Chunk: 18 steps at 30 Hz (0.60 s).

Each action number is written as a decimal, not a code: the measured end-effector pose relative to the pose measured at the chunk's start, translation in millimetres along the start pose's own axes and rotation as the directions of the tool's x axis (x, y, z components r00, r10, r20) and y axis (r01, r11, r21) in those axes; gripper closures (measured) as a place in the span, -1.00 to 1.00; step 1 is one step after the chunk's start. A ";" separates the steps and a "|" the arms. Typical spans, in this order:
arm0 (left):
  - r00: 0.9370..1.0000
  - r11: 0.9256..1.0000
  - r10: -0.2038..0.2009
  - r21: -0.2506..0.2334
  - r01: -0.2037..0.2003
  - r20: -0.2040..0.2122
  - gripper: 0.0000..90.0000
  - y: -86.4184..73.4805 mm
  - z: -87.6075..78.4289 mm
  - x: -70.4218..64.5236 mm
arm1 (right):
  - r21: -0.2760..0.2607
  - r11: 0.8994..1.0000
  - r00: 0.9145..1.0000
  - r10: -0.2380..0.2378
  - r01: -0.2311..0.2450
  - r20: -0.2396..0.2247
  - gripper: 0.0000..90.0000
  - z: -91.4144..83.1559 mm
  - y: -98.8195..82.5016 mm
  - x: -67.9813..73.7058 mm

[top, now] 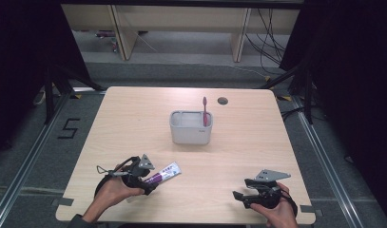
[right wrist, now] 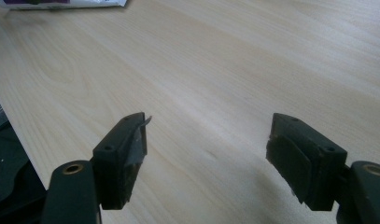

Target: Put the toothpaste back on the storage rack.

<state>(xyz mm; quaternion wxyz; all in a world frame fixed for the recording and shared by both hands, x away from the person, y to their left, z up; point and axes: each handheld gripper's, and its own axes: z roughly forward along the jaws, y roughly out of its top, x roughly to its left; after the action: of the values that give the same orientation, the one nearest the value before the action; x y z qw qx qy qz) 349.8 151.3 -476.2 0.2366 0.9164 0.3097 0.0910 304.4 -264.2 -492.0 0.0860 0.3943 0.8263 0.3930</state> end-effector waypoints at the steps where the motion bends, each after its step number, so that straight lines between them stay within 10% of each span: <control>1: 1.000 1.000 0.004 0.012 -0.003 -0.004 -0.07 0.5 2.2 0.6 | 0.007 1.000 1.000 -0.001 0.001 -0.001 -0.35 -0.1 0.1 0.1; 18: 0.999 0.993 0.026 0.111 -0.029 0.028 0.31 10.4 14.7 5.6 | 0.018 1.000 1.000 -0.004 0.004 -0.010 -0.35 0.0 0.3 0.2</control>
<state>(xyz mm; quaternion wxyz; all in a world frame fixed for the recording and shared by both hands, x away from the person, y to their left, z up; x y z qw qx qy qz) 364.4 141.9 -483.8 0.1880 0.9335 0.2984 0.0648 304.5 -264.0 -491.7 0.0791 0.3916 0.8309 0.3873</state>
